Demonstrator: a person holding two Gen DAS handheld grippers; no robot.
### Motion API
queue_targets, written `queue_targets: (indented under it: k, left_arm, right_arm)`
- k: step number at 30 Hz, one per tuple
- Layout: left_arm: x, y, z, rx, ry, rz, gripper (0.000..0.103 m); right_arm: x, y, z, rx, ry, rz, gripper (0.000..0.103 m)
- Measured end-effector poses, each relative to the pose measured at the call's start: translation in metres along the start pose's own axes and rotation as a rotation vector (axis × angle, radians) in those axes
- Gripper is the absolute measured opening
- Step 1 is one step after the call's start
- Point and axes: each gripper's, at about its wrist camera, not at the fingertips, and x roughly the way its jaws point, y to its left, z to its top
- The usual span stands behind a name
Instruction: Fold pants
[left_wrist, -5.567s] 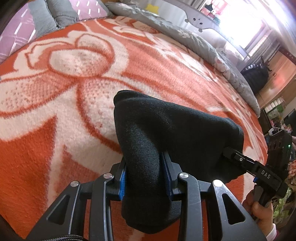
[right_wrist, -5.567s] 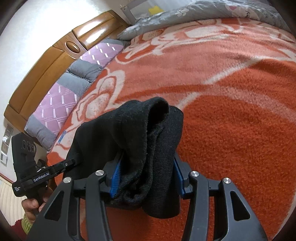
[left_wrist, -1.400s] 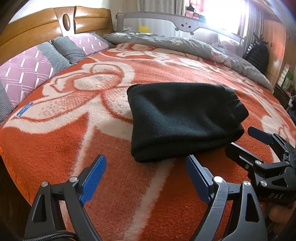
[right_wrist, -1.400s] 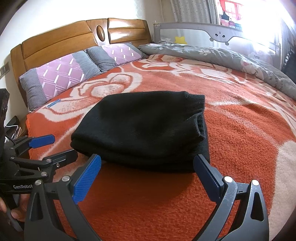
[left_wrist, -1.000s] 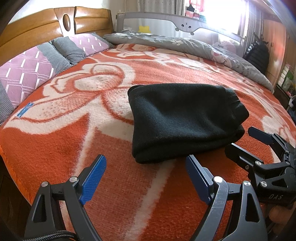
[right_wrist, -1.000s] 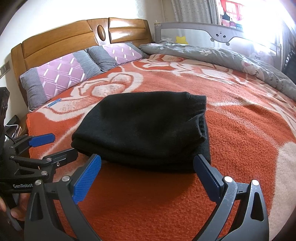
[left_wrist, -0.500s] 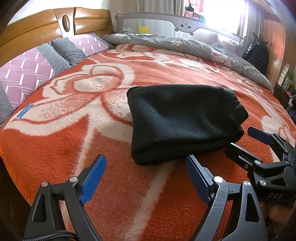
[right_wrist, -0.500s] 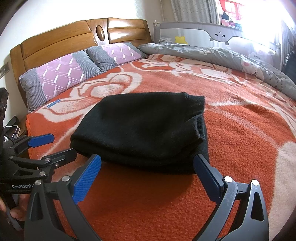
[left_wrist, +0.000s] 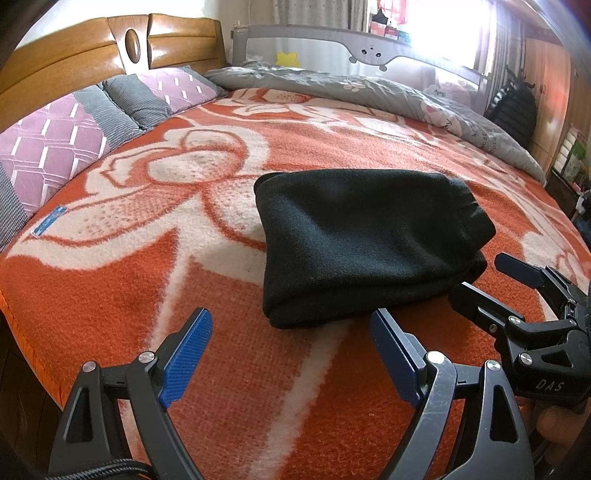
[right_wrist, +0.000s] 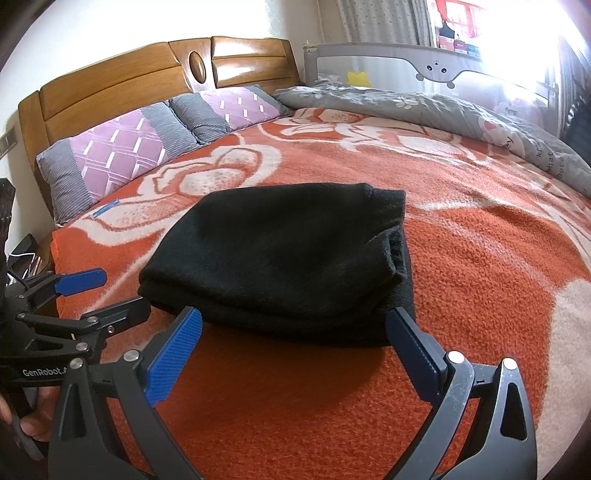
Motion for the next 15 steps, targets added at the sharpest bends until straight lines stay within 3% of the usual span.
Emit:
queue_targets:
  k: [15]
  left_arm:
    - [-0.0016, 0.0044, 0.0029, -0.010, 0.000, -0.005, 0.088]
  right_arm:
    - [0.0004, -0.0035, -0.0001, 0.017, 0.001, -0.006, 0.100]
